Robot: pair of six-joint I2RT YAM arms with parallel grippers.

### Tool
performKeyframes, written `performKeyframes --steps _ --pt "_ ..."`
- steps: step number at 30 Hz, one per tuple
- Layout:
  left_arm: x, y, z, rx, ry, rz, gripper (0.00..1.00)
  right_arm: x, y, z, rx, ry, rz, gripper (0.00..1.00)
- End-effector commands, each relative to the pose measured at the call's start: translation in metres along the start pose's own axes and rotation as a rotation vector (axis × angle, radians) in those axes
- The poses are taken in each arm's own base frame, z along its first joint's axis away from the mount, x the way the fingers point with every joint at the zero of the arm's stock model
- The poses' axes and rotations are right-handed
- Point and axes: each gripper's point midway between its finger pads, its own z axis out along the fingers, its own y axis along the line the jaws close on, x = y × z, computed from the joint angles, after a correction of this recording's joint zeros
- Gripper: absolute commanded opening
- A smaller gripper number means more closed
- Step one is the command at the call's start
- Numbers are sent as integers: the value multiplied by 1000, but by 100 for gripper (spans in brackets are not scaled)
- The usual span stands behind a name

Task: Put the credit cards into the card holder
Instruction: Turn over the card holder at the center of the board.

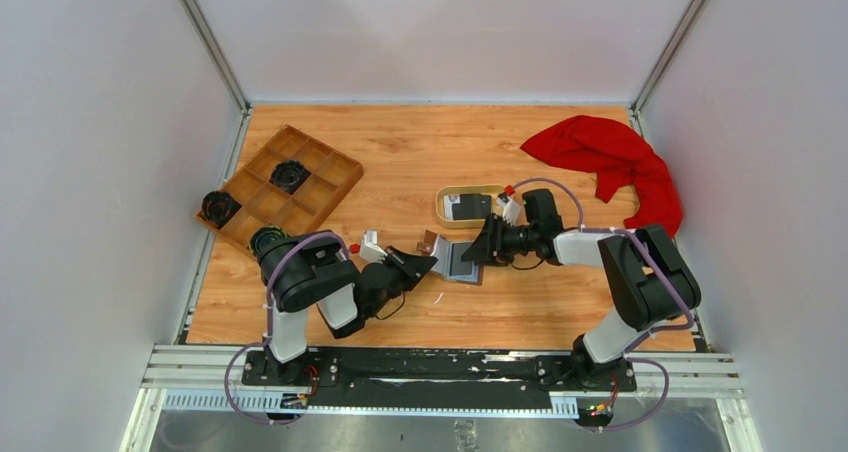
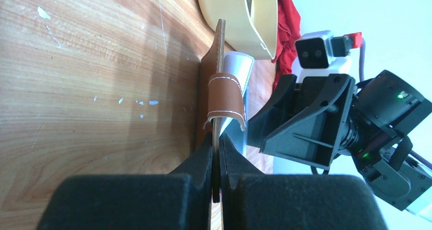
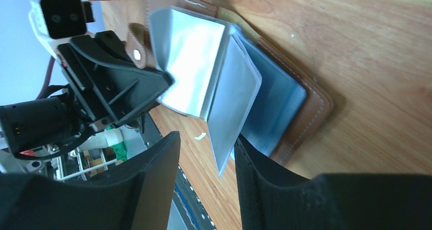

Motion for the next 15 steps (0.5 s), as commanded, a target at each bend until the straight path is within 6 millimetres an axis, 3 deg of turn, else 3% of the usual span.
performKeyframes --steps 1,15 --pt "2 -5 3 27 -10 4 0 -7 20 -7 -86 -28 -15 46" --pt "13 -7 4 41 27 22 1 -14 33 3 -163 1 9 37"
